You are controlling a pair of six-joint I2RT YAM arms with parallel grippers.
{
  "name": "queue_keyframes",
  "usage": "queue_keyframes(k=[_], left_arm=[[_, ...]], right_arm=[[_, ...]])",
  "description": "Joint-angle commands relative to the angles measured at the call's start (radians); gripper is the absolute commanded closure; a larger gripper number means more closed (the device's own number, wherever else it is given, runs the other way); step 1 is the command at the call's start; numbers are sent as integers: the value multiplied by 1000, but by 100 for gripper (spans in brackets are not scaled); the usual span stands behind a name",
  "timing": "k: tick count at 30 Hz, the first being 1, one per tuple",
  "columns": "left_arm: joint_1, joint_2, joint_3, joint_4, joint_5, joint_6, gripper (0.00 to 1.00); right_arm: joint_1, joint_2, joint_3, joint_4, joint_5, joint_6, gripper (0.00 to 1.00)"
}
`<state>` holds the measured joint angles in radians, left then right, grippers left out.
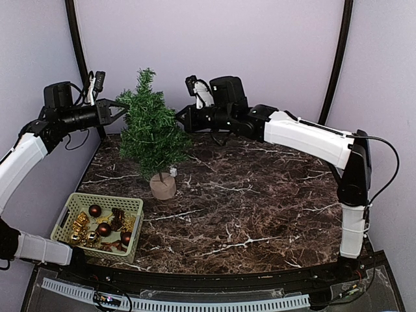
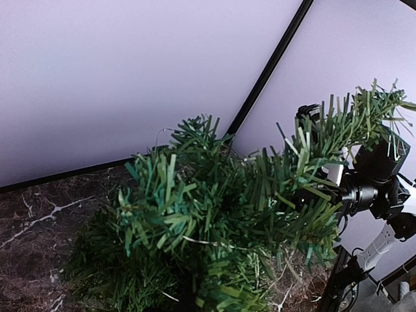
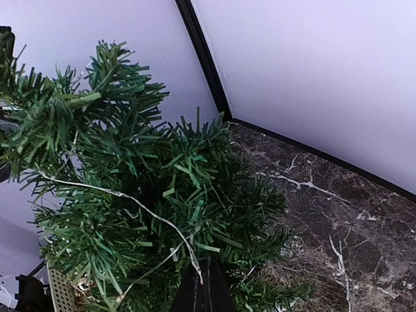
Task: Decorate the small christmas tree
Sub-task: Wrap the side of the string light in the gap of the branches.
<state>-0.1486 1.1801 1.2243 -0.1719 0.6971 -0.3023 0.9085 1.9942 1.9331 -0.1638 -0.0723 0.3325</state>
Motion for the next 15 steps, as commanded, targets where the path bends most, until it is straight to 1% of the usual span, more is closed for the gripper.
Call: queue_keyframes(k=[1,11,15], left_arm=[[3,4,4,31,-3,-3,100],[3,18,3,36,-24,-1,100],[3,24,6,36,-26,-2,100]], right_arm=[[-7,21,0,67,-58,21,100],[-7,27,-39,106,-151,33,100],[-7,21,-44,95,-138,30,100]])
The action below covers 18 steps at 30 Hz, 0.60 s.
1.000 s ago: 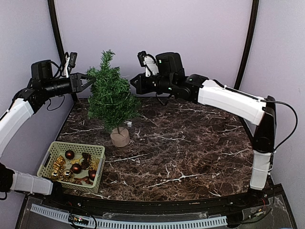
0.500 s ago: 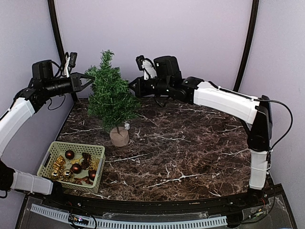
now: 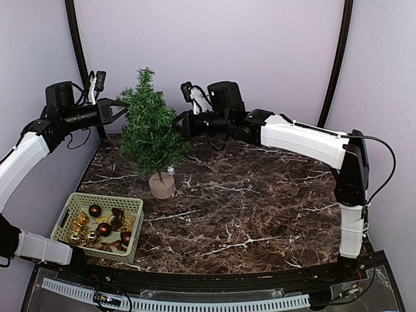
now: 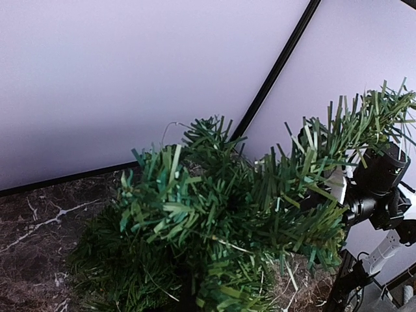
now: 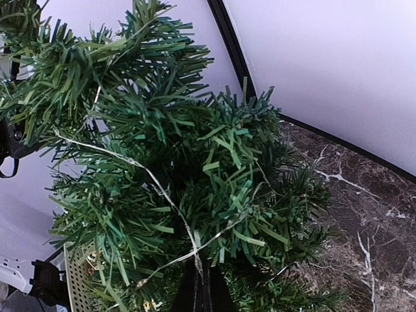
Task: Decorate the small christmas tree
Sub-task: Wrap the side of the string light in the gap of the branches.
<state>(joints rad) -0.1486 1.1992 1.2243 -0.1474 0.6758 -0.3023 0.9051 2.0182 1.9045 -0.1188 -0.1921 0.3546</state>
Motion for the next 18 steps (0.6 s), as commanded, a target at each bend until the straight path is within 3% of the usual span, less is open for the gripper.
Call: queue_keyframes(k=[1,2,13,15,18], left_arm=[[3,3,6,10,-7,-1,100],[3,2,6,10,-11,1,100],[9,-15,18,-15,-19,13,98],[11,-21,14,-11,-21,10,94],[14,-32,13,-11,-21,7,81]], right_arm=[[-3,-13,-25,50,-6,6,100],[-4,-26,-38,50,7,5,100],[-6,-302,-337,88,147,0,47],[-6,-345,-371,88,165,2,40],[-7,-378,-393,93,172,-2,34]])
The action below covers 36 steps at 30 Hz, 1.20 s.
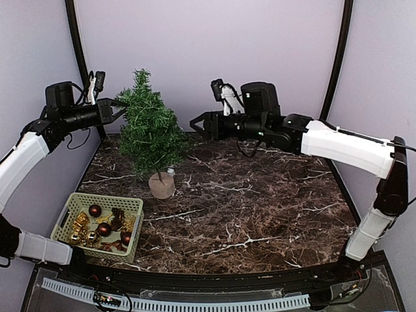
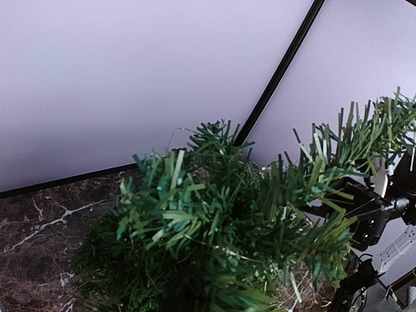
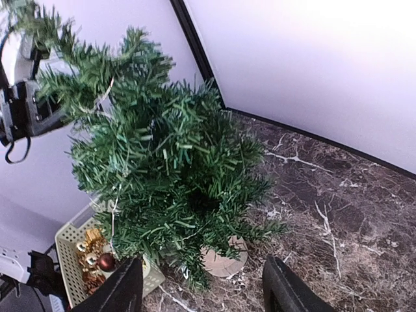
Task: Decorate the small christmas tree
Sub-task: Wrap the side of the string light in the gap of the branches.
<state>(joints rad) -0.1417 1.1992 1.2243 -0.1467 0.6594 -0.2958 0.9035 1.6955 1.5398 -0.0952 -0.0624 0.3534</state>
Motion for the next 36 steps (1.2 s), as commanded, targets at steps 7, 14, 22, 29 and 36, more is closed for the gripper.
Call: queue_keyframes(k=[7,14,22,29,36], left_arm=[[10,-62,8,-32,-18,-3,55],[10,-106,0,-65,-51,2,40],[10,-156,-64,-74,-49,-25,38],[10,-233,-173,-69,-69,-40,38],[10,-345,-341,5,-143,-5,38]], right_arm=[[-5,-76,-52,140,8,16,26],[-3,-92,-105,194,-19,41,25],[16,-94,-164,241,-68,78,35],[42,-103,-389,436,-14,178,31],[140,-17,-596,795,46,178,25]])
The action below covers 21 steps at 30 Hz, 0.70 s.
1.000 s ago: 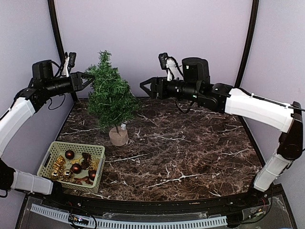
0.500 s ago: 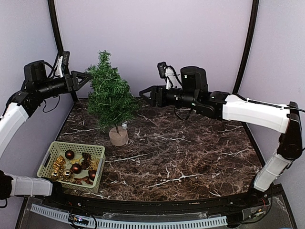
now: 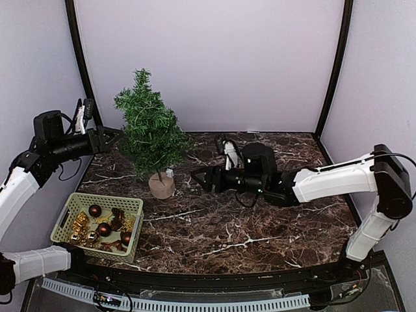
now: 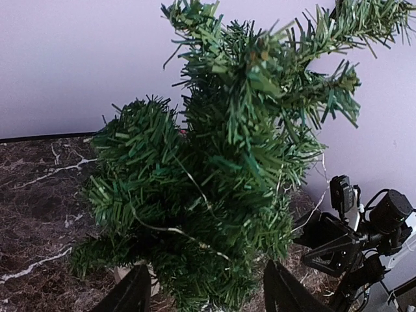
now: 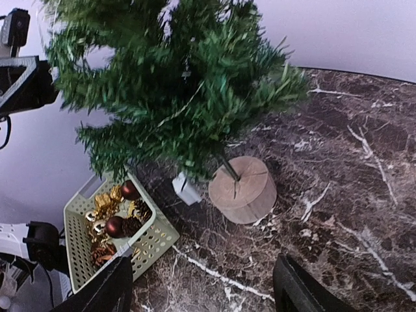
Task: Decorate the small christmas tree
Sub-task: Wrap the side of the string light in the gap of the branches.
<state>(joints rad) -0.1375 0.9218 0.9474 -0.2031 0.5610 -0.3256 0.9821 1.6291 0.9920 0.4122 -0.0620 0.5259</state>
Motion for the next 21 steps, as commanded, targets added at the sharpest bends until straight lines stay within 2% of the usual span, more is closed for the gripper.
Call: queue_keyframes(k=[1,7,11,16,18,21], left_arm=[[6,-84,-90,74,-52,32,38],[6,-142,-205,153,-89,102,39],[3,-189,-242,161,-117,144,46],[-13,-342,-359,198,-175,69,47],[-57,-396,-421,227,-214,7,47],[-216,-432,-506,245,-347,-70,48]], right_arm=[[73,75,-50,322,51,-4,25],[83,267,33,453,21,-33,30],[85,366,84,499,122,-30,32],[85,403,93,518,188,-7,31],[82,388,68,532,210,14,30],[69,346,19,535,247,38,28]])
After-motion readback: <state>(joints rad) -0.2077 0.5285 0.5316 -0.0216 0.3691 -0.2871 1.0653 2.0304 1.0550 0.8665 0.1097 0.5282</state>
